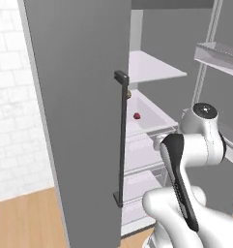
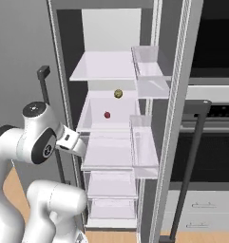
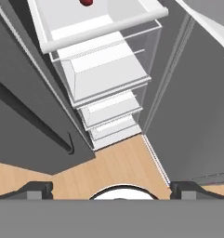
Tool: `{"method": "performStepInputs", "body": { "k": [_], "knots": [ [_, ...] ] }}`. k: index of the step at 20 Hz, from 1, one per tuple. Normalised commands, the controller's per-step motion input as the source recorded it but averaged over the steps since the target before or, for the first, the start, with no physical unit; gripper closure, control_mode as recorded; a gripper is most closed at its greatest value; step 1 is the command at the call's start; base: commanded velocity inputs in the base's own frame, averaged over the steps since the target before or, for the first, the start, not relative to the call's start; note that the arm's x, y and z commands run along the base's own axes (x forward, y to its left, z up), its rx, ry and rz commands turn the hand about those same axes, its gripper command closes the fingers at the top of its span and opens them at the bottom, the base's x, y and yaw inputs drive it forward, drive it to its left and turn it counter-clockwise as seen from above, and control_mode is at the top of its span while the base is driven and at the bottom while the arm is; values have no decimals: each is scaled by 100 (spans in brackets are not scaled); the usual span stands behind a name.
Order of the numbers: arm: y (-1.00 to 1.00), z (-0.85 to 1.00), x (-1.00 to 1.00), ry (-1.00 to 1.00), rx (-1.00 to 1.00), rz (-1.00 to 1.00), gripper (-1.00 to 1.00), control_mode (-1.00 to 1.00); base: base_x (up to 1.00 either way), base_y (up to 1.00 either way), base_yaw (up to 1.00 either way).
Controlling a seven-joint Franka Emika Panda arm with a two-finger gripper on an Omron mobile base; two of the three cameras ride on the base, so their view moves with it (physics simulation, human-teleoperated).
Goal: Take the strawberry from the fridge and place it on top of the pancake, located on the dining counter.
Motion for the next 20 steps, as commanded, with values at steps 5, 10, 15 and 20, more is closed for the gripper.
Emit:
{"method": "performStepInputs", "body": {
  "k": [5,10,15,20],
  "knots": [
    [0,0,0,0,0,0,-100,100,3,-32,32],
    [0,0,0,0,0,0,-100,100,12,-38,29],
    [0,0,0,0,0,0,-100,100,0,-26,7],
    [0,0,0,0,0,0,-100,100,0,-31,-4]
  ]
}}
